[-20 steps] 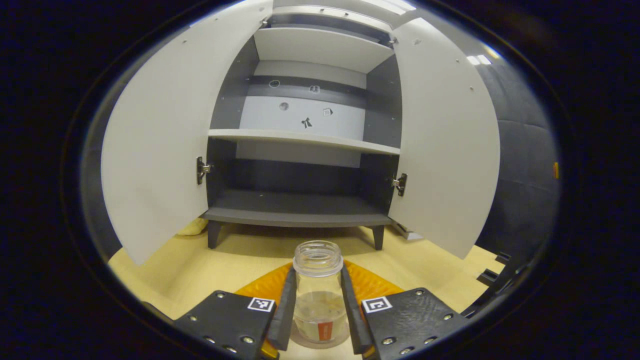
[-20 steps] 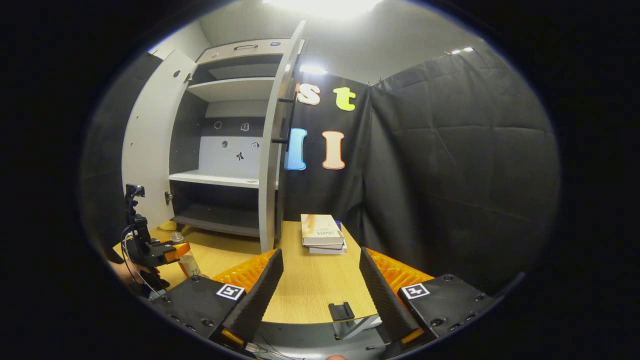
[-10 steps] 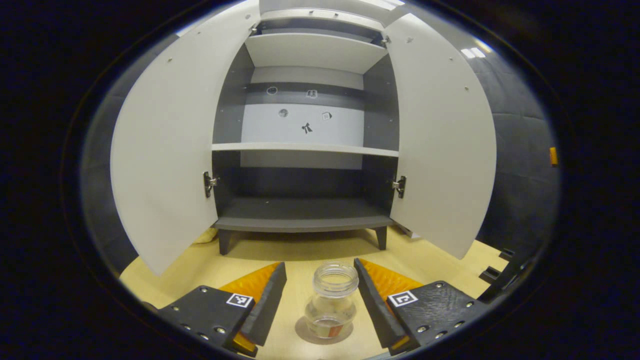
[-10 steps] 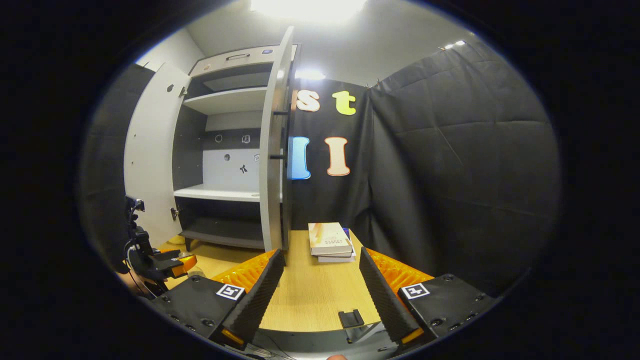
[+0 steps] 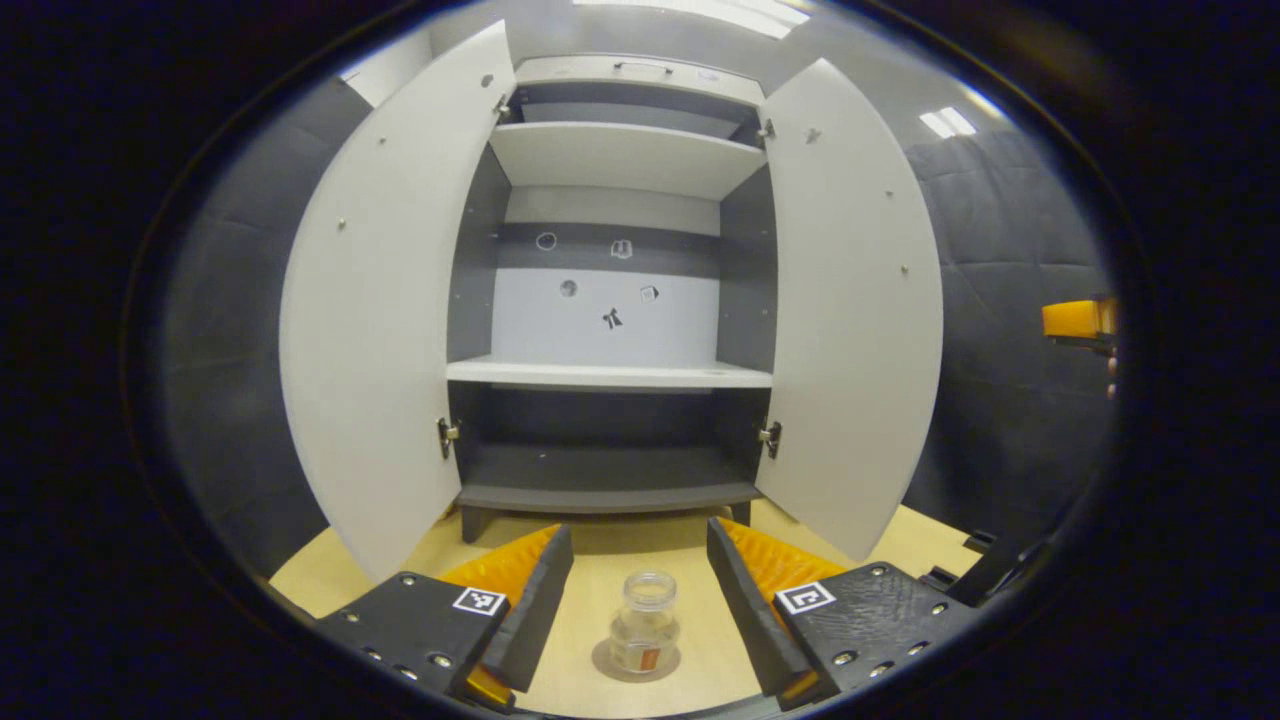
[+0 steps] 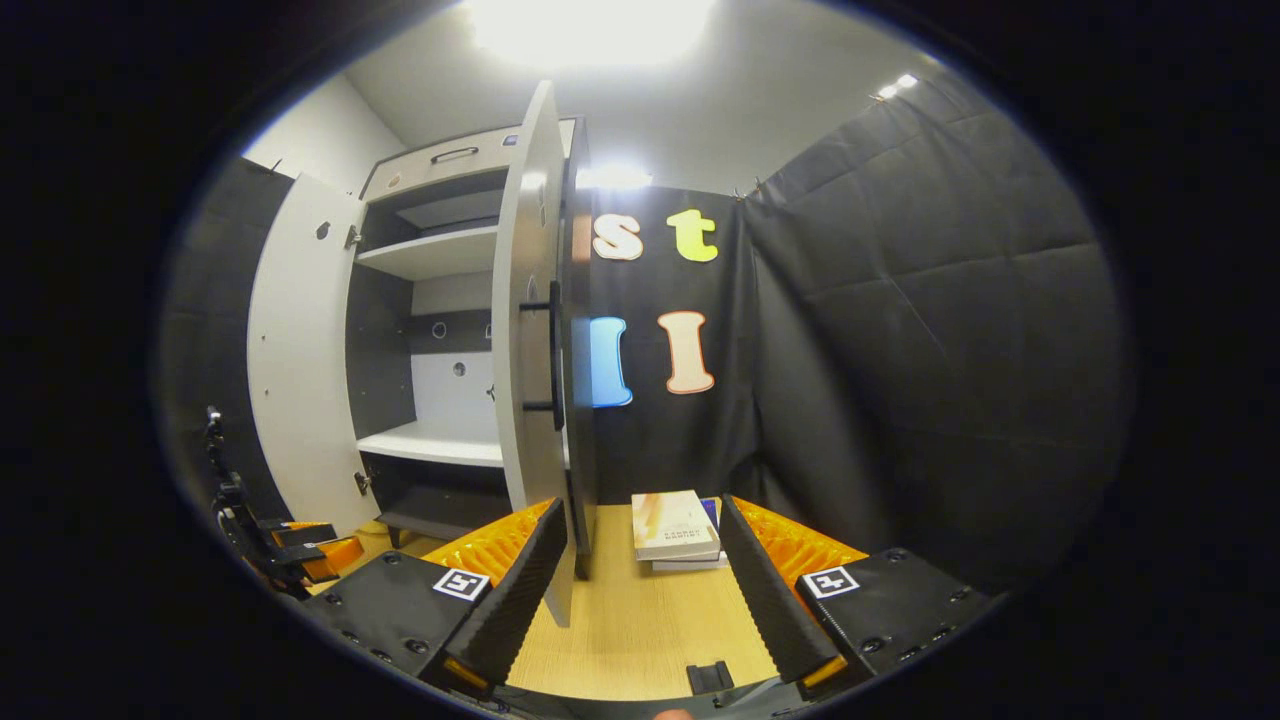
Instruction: Grasp the bottle in the cabinet with the left hand and place it on the coaster, then close the right door with the right hand and the left door with the left hand.
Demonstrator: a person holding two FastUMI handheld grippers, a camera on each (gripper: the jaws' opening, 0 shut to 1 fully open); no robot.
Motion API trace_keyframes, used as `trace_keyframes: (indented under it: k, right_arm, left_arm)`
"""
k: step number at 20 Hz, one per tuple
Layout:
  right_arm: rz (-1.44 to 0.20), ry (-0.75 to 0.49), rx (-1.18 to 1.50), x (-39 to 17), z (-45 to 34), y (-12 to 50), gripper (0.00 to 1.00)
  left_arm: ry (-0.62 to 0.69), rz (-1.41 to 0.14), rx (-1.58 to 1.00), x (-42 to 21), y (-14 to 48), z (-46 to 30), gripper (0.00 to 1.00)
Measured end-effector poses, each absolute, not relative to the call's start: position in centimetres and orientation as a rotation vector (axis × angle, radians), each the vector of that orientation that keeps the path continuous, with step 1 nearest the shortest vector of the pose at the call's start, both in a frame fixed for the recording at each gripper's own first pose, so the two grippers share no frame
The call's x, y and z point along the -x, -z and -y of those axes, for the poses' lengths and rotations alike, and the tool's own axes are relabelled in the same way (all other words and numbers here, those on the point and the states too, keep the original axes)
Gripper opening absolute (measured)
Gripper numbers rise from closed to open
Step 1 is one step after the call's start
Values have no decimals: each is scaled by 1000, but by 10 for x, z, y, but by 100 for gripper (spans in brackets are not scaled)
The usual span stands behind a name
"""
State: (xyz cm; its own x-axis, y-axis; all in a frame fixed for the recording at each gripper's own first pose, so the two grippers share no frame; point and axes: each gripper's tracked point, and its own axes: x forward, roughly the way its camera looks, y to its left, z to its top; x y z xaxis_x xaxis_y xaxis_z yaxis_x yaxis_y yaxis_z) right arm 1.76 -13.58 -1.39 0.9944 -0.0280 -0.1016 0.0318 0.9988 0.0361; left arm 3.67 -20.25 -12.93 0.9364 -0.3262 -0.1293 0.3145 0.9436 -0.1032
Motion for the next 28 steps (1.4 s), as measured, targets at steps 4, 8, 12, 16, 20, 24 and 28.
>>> trace_keyframes:
  k: [4,8,12,16,20,24,28]
  right_arm:
    - [-84,27,-36,-46,138,-12,98]
    - [-86,46,-27,-77,137,-29,98]
    - [-106,95,-41,-106,144,-35,98]
    - [-118,147,-50,-128,153,-44,98]
    - [-124,170,-49,-147,149,-47,98]
    - [-153,157,-20,-164,132,-40,98]
    - [-152,183,17,-162,127,-42,95]
  left_arm:
    - [267,-122,59,-21,106,163,81]
    - [186,-119,59,-15,85,110,83]
    - [110,-93,42,-12,66,56,83]
    - [34,-79,50,-7,59,5,82]
    - [-35,-93,38,-6,66,-42,82]
    - [-83,-101,40,-8,70,-79,83]
    - [-106,-104,49,-10,73,-107,82]
